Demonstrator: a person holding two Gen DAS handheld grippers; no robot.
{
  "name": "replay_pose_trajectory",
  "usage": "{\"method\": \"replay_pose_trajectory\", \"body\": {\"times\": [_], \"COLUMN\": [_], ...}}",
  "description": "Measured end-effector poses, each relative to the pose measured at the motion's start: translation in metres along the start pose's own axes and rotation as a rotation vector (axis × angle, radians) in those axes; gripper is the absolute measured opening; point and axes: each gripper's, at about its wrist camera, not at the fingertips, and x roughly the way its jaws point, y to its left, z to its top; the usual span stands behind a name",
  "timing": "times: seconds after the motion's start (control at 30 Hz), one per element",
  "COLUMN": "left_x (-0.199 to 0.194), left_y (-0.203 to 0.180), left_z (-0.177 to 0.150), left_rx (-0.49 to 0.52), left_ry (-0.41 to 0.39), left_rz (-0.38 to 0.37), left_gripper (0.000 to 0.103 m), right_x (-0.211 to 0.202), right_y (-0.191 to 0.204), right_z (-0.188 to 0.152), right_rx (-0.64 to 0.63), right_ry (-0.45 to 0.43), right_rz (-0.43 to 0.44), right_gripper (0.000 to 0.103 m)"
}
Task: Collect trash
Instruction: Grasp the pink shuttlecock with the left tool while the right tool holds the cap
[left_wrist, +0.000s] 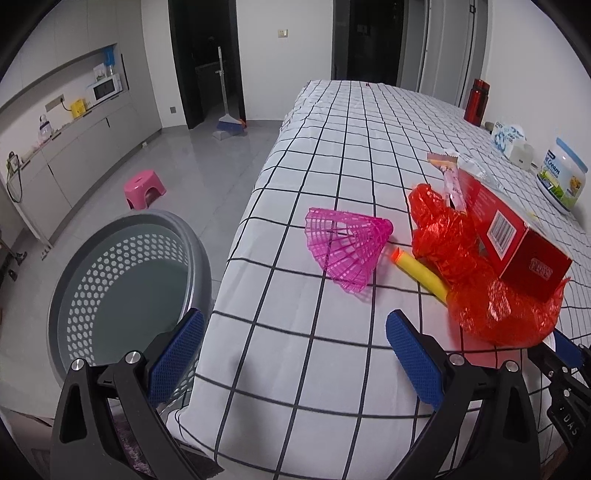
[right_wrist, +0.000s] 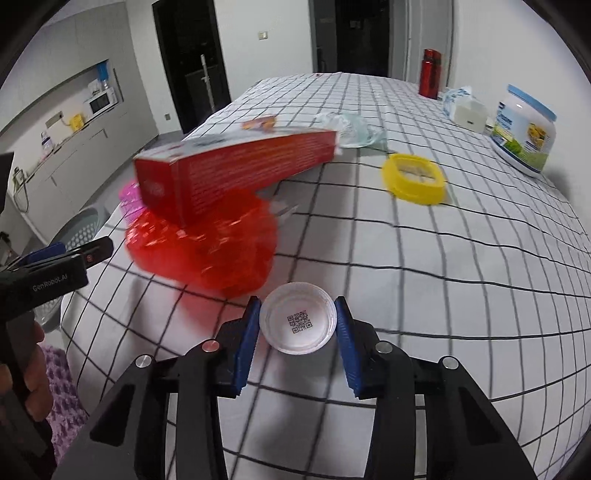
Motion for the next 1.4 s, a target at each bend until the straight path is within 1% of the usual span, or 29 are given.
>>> {"method": "replay_pose_trajectory", "body": {"times": [0.17, 0.27, 0.4, 0.53, 0.57, 0.6, 0.63, 0.7, 0.73, 0.77, 0.8, 0.83, 0.87, 0.9, 1.07, 1.17, 1.3, 1.4], "left_x": [0.004, 0.010, 0.018, 0.026, 0.028, 0.029, 0.032, 0.037, 0.039, 0.040, 0.041, 0.042, 0.042, 0.041, 0.031, 0.020, 0.002, -0.011], "left_y": [-0.001, -0.003, -0.007, -0.014, -0.017, -0.018, -0.020, -0.023, -0.024, -0.025, -0.026, -0.026, -0.028, -0.028, -0.027, -0.022, -0.013, -0.007], "left_z": [0.015, 0.021, 0.028, 0.032, 0.032, 0.033, 0.034, 0.035, 0.035, 0.035, 0.034, 0.034, 0.033, 0.033, 0.029, 0.027, 0.021, 0.014], "left_rx": [-0.026, -0.032, -0.035, -0.011, -0.003, 0.000, 0.002, 0.008, 0.011, 0.015, 0.020, 0.023, 0.029, 0.033, 0.039, 0.034, 0.040, 0.046], "left_ry": [-0.024, -0.032, -0.036, -0.042, -0.043, -0.042, -0.037, -0.021, -0.017, -0.013, -0.010, -0.009, -0.005, -0.003, -0.022, -0.037, -0.059, -0.079], "left_rz": [-0.026, -0.020, -0.036, -0.031, -0.033, -0.038, -0.047, -0.062, -0.066, -0.073, -0.086, -0.094, -0.109, -0.118, -0.142, -0.143, -0.121, -0.091], "left_gripper": [0.097, 0.097, 0.097, 0.095, 0.092, 0.085, 0.081, 0.068, 0.063, 0.054, 0.039, 0.030, 0.013, 0.005, 0.002, 0.002, 0.002, 0.002], "right_x": [-0.002, -0.002, 0.001, 0.006, 0.006, 0.006, 0.006, 0.007, 0.007, 0.007, 0.007, 0.008, 0.008, 0.008, 0.008, 0.006, -0.003, -0.014], "right_y": [-0.012, -0.016, -0.019, -0.020, -0.020, -0.021, -0.021, -0.022, -0.022, -0.022, -0.022, -0.022, -0.021, -0.021, -0.021, -0.020, -0.014, -0.007], "right_z": [0.002, 0.004, 0.003, 0.002, 0.002, 0.002, 0.002, 0.002, 0.001, 0.001, 0.001, 0.001, 0.001, 0.001, 0.001, 0.001, 0.000, 0.001], "right_rx": [0.017, 0.021, 0.025, 0.034, 0.036, 0.038, 0.040, 0.043, 0.044, 0.044, 0.045, 0.046, 0.047, 0.047, 0.045, 0.046, 0.031, 0.017], "right_ry": [-0.022, -0.031, -0.029, -0.019, -0.020, -0.020, -0.019, -0.017, -0.017, -0.017, -0.017, -0.017, -0.016, -0.015, -0.018, -0.017, -0.027, -0.046], "right_rz": [-0.020, -0.021, -0.006, 0.014, 0.018, 0.021, 0.025, 0.030, 0.032, 0.033, 0.034, 0.034, 0.035, 0.035, 0.031, 0.032, 0.029, 0.034], "right_gripper": [0.039, 0.039, 0.039, 0.039, 0.039, 0.039, 0.039, 0.039, 0.039, 0.039, 0.039, 0.039, 0.039, 0.039, 0.039, 0.039, 0.039, 0.039]}}
